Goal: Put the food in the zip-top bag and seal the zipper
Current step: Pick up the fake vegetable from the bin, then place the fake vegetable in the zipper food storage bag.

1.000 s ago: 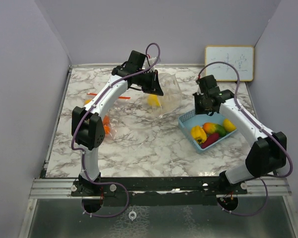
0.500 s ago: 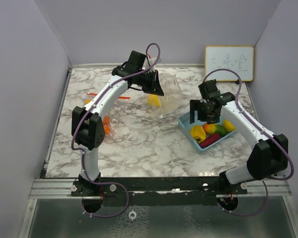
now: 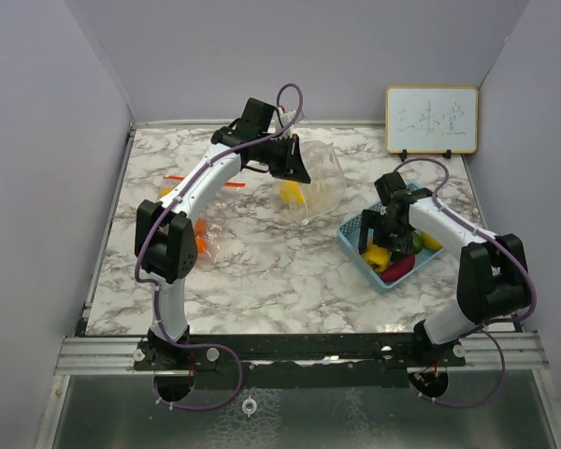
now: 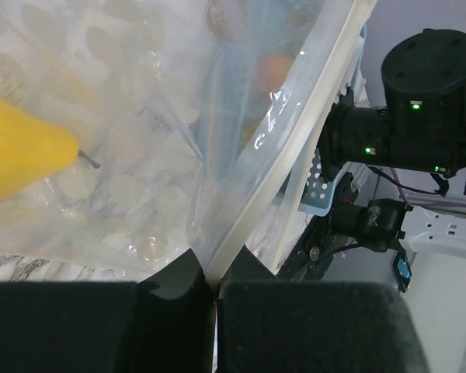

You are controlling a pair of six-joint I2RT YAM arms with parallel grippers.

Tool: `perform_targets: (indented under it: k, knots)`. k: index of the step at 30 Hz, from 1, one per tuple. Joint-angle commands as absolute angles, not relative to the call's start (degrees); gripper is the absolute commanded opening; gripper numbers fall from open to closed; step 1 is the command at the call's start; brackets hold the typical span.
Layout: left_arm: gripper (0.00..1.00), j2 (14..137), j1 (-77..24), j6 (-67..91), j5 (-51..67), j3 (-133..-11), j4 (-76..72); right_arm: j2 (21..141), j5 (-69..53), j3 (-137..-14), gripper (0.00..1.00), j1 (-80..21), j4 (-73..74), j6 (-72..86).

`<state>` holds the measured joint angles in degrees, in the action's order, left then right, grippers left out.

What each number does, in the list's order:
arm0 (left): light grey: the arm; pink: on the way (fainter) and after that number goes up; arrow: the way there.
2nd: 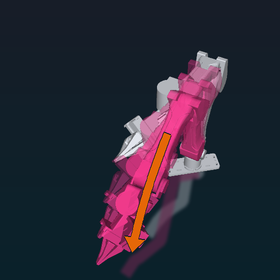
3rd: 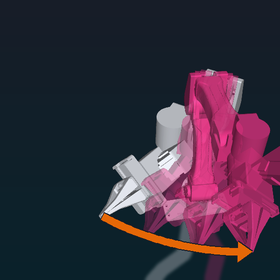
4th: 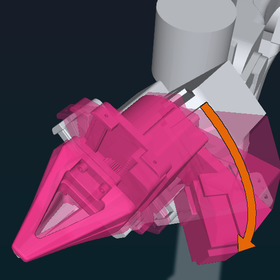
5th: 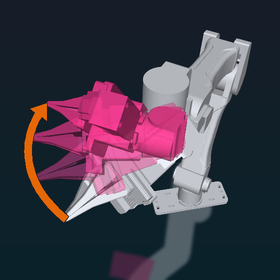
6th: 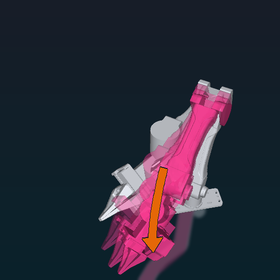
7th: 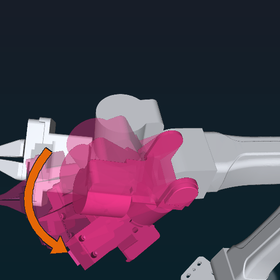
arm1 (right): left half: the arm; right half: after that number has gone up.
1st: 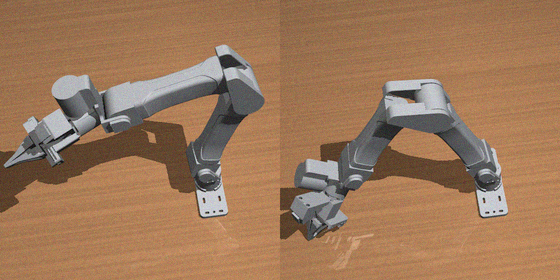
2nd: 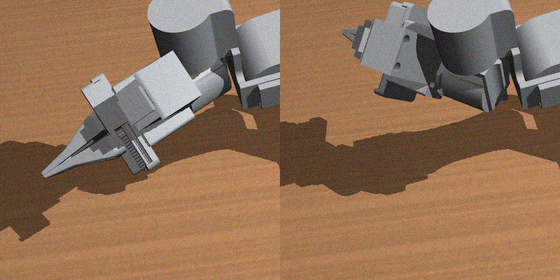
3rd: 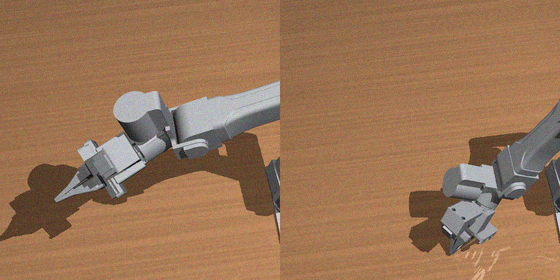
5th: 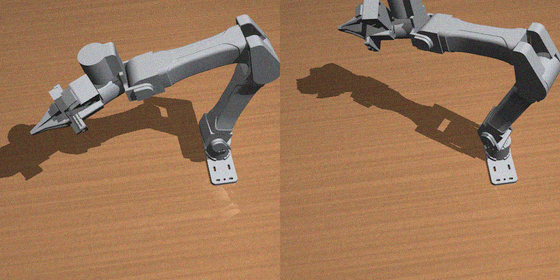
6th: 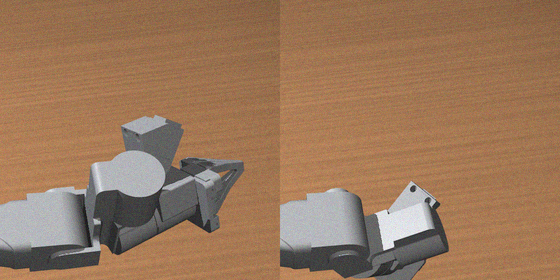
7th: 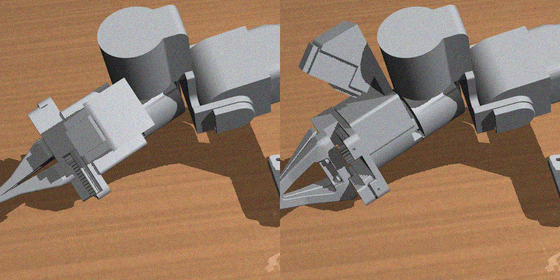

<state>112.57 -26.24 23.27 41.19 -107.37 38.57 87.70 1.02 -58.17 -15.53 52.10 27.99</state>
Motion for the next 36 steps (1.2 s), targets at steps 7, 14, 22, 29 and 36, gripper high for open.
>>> perform_targets:
  k: [7, 14, 22, 29, 36]
  knots:
    - [0.0, 112.25, -25.5, 23.61, 43.6, -106.61, 36.85, 91.49, -1.49, -57.96, 0.42, -15.38, 45.61, 28.97]
    - [0.0, 112.79, -25.4, 23.31, 42.81, -107.24, 37.32, 85.0, 3.27, -70.57, 0.31, -15.39, 54.15, 25.87]
    - [0.0, 113.43, -25.39, 24.27, 42.25, -108.39, 37.23, 79.08, -25.27, -79.51, 0.31, -15.56, 35.35, 23.18]
    - [0.0, 112.43, -25.37, 25.87, 43.24, -107.43, 35.7, 83.95, -35.1, -76.74, 0.3, -16.93, 20.35, 31.7]
    - [0.0, 111.07, -25.4, 28.1, 44.82, -105.61, 32.93, 90.47, -25.16, -78.66, 0.56, -18.01, 19.72, 30.07]
